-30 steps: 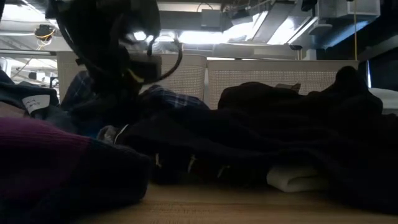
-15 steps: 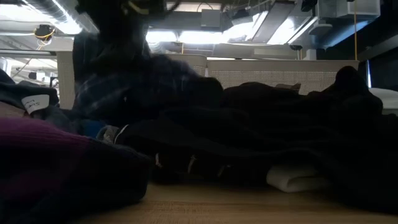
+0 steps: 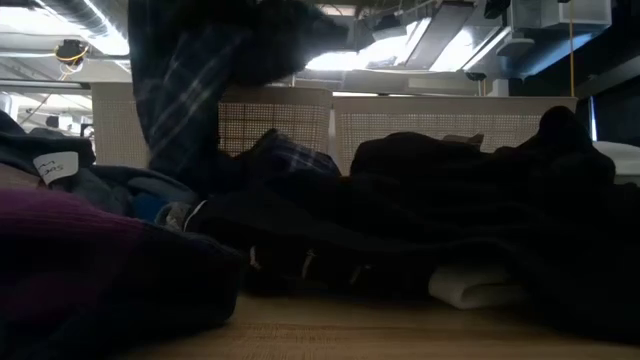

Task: Sort clothes
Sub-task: Put the patterned shirt into the left white bin

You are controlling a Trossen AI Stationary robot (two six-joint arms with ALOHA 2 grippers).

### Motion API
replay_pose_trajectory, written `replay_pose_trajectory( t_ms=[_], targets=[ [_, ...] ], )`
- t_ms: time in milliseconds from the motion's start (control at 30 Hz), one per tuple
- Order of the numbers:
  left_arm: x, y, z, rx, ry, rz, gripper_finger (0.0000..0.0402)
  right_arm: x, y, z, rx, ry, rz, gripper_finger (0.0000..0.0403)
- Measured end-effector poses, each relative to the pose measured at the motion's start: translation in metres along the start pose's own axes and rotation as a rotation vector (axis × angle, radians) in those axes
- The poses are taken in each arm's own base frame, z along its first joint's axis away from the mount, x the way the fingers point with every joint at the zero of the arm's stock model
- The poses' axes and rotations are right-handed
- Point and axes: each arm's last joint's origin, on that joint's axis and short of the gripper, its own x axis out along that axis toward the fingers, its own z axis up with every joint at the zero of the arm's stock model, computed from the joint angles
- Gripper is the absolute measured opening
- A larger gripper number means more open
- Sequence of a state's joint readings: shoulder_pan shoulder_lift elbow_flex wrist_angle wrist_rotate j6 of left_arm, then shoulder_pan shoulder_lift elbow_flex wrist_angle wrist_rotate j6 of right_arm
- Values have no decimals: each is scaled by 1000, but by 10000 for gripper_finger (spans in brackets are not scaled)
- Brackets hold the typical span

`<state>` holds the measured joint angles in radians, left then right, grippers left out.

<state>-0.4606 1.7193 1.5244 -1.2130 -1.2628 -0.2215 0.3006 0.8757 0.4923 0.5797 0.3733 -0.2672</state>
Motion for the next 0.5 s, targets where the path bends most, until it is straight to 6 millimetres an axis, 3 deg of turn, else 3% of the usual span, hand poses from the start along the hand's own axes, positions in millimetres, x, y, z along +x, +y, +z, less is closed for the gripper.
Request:
replay_pose_trajectory(
  t_ms=[167,500],
  targets=[
    [-11,39,2,-36,-43,70,48,0,0,0,0,1,0,17],
    [-31,144,-3,-201,-87,221,48,0,0,0,1,-1,-1,17]
  ],
)
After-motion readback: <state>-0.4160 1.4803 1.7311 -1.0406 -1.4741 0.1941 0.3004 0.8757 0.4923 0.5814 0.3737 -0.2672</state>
